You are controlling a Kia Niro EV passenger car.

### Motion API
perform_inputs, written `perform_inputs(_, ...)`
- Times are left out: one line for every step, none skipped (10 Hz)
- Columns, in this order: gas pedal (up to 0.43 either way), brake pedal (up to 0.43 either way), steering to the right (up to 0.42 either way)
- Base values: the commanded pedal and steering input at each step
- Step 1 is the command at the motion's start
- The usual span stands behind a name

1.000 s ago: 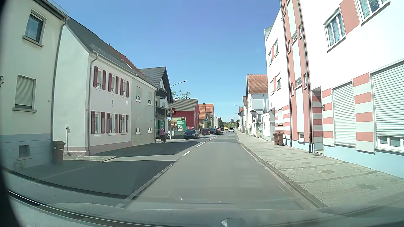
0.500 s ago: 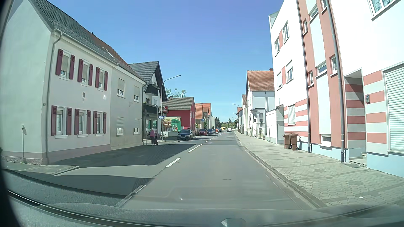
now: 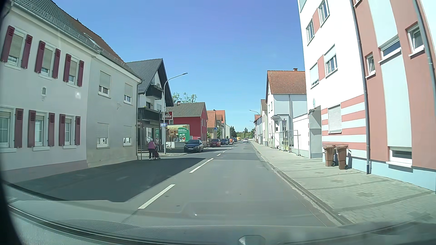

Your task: Follow the waypoints while adhering to traffic rules and regulations

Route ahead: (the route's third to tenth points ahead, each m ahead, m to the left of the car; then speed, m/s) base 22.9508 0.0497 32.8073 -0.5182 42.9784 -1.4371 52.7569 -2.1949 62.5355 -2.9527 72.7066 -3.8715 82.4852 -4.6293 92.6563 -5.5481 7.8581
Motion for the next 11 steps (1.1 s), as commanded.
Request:
perform_inputs(0.079, 0.03, 0.01)
perform_inputs(0.079, 0.03, 0.01)
perform_inputs(0.079, 0.03, 0.01)
perform_inputs(0.079, 0.03, 0.012)
perform_inputs(0.079, 0.03, 0.013)
perform_inputs(0.079, 0.03, 0.013)
perform_inputs(0.079, 0.03, 0.013)
perform_inputs(0.079, 0.03, 0.013)
perform_inputs(0.079, 0.03, 0.013)
perform_inputs(0.079, 0.03, 0.012)
perform_inputs(0.079, 0.03, 0.012)
